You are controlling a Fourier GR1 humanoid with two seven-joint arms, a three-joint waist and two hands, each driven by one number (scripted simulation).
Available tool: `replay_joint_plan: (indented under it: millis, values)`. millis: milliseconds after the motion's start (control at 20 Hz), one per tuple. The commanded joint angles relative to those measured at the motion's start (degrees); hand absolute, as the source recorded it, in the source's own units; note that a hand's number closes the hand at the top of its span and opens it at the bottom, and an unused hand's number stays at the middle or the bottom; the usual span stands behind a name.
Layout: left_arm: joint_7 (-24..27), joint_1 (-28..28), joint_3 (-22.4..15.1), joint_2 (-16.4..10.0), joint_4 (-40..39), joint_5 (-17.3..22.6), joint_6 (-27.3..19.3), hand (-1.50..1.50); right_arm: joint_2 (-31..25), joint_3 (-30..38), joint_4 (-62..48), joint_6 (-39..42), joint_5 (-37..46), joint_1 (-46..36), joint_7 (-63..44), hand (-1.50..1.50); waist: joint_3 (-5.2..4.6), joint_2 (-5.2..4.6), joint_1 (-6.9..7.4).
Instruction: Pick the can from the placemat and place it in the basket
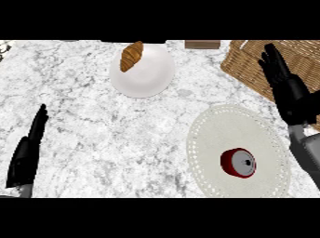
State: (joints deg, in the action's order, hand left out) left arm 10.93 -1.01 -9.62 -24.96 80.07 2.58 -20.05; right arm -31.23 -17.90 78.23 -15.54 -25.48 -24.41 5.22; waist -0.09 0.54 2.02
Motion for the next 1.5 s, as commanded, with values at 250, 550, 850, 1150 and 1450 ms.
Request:
replay_joint_plan:
  millis: [250, 550, 850, 1150, 1450]
  values:
    - [-12.93, 7.05, 4.92, -0.93, 0.44, 10.11, 7.35, 0.0, -4.88, 13.09, 6.86, 20.72, -13.24, -4.98, 11.97, 1.5, 0.3, -0.54, -3.48]
    - [-19.04, 9.24, 4.85, -1.42, -0.4, 13.78, 11.15, 0.0, -1.84, -12.3, 19.15, 6.76, 23.2, -0.52, 18.58, -1.5, 0.04, -0.06, -3.19]
    - [-20.39, 12.13, 4.38, 0.3, -2.11, 13.13, 11.01, 0.0, 6.32, -21.4, 30.12, -5.55, 36.79, -1.79, -8.91, -1.5, -0.08, 0.0, -3.25]
    - [-20.72, 11.08, 6.87, -1.9, -1.88, 14.52, 12.1, 0.0, -4.35, -19.7, 35.21, 6.76, 40.04, -9.3, -34.76, -1.5, -0.33, 0.82, -4.13]
    - [-21.16, 10.24, 6.45, -2.06, -1.21, 14.13, 12.32, 0.0, -15.85, -13.26, 38.11, 19.3, 41.59, -18.28, -54.52, -1.5, -0.37, 1.11, -4.71]
